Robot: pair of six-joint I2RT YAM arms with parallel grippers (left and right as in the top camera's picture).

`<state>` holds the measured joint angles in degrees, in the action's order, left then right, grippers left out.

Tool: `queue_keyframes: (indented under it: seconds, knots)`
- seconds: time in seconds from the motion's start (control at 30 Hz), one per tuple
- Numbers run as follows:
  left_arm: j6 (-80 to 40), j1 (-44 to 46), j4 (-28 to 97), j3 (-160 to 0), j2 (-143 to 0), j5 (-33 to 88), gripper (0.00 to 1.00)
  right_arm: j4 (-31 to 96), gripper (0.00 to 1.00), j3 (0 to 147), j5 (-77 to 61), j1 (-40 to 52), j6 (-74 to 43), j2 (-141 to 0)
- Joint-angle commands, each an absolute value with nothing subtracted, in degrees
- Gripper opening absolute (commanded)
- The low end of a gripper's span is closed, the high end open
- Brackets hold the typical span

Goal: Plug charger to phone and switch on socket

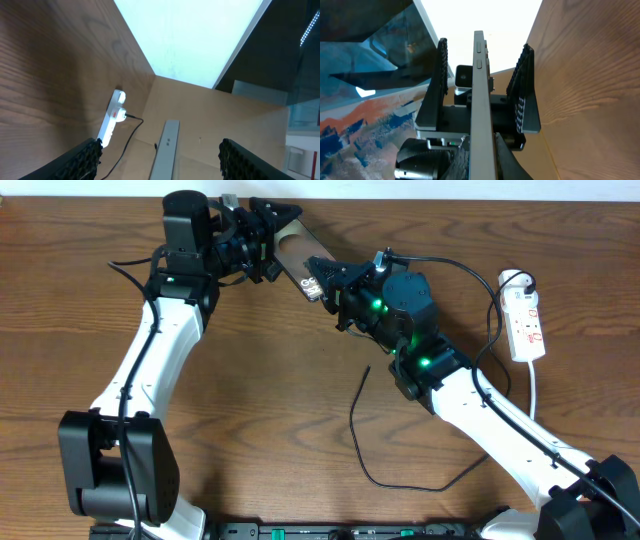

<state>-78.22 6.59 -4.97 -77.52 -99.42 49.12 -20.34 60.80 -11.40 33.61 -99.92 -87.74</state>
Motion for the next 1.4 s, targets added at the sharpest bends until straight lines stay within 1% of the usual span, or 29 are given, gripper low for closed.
queue_keyframes:
  seconds: [0.0, 0.07, 0.1, 0.23, 0.33, 0.4, 0.5, 0.63, 0.7, 0.73, 0.8, 1.23, 1.27, 1.3, 1.33, 1.37]
  knots:
    - [-78.3, 7.9, -5.3, -79.4, -98.2, 48.0, 0.76, -21.0, 0.01, 62.0, -11.9, 34.7, -100.2, -87.4]
    - [-78.3, 8.1, -5.3, -79.4, -98.2, 47.5, 0.76, -20.8, 0.01, 62.0, -11.9, 34.7, -100.2, -87.4]
    - [-78.3, 8.2, -5.3, -79.4, -98.2, 47.3, 0.72, -20.8, 0.01, 62.0, -11.9, 34.7, -100.2, -87.4]
    - [-78.3, 8.2, -5.3, -79.4, -98.2, 47.0, 0.49, -20.0, 0.01, 62.0, -11.9, 34.8, -100.2, -87.4]
    - [-78.3, 8.2, -5.3, -79.4, -98.2, 46.8, 0.36, -19.9, 0.01, 62.0, -11.9, 34.8, -100.2, -87.4]
    - [-78.3, 8.2, -5.3, -79.4, -98.2, 46.8, 0.32, -19.9, 0.01, 62.0, -11.9, 35.0, -100.2, -87.4]
    - [-78.3, 8.2, -5.3, -79.4, -98.2, 46.8, 0.31, -19.7, 0.01, 62.0, -11.5, 35.4, -100.0, -87.4]
    - [-78.3, 8.2, -5.3, -79.4, -98.2, 46.8, 0.26, -19.5, 0.01, 62.0, -10.9, 35.9, -100.0, -87.4]
    - [-78.3, 8.2, -5.3, -79.4, -98.2, 46.8, 0.20, -19.5, 0.01, 62.0, -10.9, 35.9, -100.0, -87.4]
    - [-78.3, 8.2, -5.3, -79.4, -98.2, 46.8, 0.15, -19.5, 0.01, 62.0, -10.9, 36.0, -100.0, -87.4]
    - [-78.3, 8.2, -5.3, -79.4, -98.2, 46.8, 0.08, -19.4, 0.01, 62.0, -10.9, 36.1, -100.0, -87.4]
    - [-78.3, 8.2, -5.3, -79.4, -98.2, 46.4, 0.07, -18.9, 0.01, 62.0, -10.5, 36.8, -100.0, -87.4]
    - [-78.3, 8.2, -5.3, -79.4, -98.2, 46.4, 0.07, -18.9, 0.06, 62.0, -10.4, 36.8, -100.0, -87.4]
    - [-78.3, 8.2, -5.3, -79.4, -98.2, 46.2, 0.07, -18.9, 0.16, 62.0, -10.1, 36.8, -100.0, -87.4]
    - [-78.3, 8.2, -5.3, -79.4, -98.2, 46.2, 0.07, -18.9, 0.30, 62.0, -9.7, 36.8, -100.0, -87.4]
    - [-78.3, 8.2, -5.3, -79.4, -98.2, 46.0, 0.07, -18.9, 0.49, 62.0, -9.4, 36.8, -100.0, -87.4]
